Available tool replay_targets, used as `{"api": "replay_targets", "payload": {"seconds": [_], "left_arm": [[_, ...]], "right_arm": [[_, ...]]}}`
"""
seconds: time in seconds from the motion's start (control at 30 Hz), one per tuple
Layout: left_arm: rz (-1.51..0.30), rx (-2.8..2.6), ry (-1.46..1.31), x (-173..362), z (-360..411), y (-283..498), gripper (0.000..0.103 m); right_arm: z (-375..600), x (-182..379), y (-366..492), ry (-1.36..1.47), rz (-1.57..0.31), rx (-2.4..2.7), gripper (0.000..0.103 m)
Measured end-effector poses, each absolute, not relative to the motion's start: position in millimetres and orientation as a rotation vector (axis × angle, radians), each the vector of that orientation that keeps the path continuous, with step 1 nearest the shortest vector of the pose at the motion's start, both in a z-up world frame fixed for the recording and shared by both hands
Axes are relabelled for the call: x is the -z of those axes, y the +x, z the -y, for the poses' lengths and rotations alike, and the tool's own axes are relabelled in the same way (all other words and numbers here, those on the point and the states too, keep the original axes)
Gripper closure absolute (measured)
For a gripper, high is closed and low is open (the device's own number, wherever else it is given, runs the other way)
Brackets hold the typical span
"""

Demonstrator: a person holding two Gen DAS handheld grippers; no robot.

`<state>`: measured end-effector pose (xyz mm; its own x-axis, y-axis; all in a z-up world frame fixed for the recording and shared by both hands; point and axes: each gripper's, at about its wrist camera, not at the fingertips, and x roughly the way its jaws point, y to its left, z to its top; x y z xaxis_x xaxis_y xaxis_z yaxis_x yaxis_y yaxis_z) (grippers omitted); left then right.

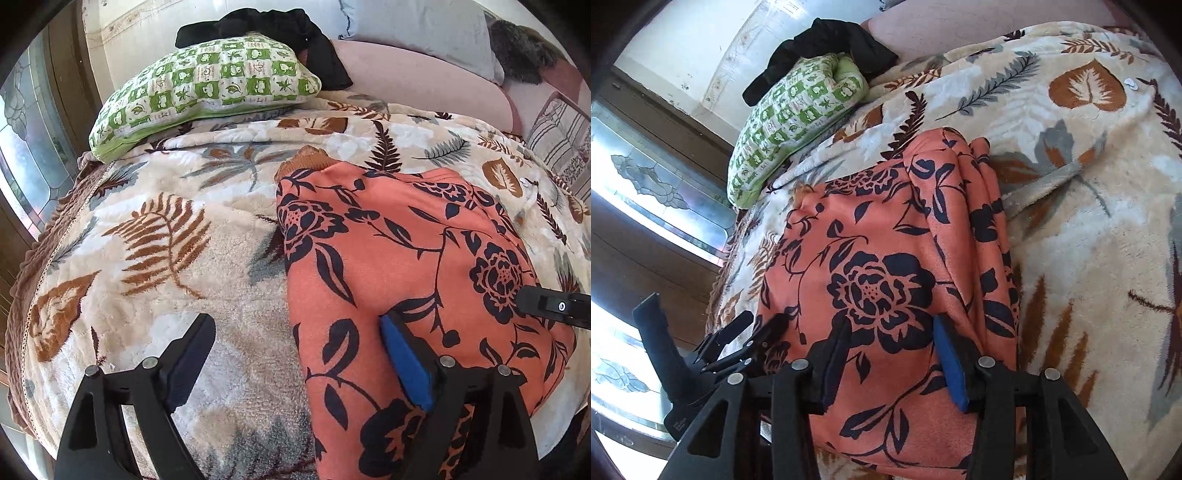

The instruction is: Fold small clothes

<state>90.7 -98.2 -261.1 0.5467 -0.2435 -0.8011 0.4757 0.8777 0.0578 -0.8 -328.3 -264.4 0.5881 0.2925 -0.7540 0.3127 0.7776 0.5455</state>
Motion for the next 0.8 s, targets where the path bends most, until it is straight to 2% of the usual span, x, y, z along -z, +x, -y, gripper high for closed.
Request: {"api": "replay_targets", "payload": {"seconds": [0.3,0.47,0.6,0.8], "left_arm": [[-0.919,0.437,0.161,224,62,74,0.012],[-1.113,0.468,0.389,251,85,68,0.011],[-1.072,0.427,0.335,199,60,55,0.012],[-0.939,0.358,0.462,121,50,6,0.012]], "right_arm": [[309,219,26,0.64,-1.033,0.179,0.052],[309,202,72,0.626,-1.019,0.194,0.052],[314,274,114,0.66,-1.265,0.172,0.052],[304,267,119,0.444,-1.309,0.089,0.056]]}}
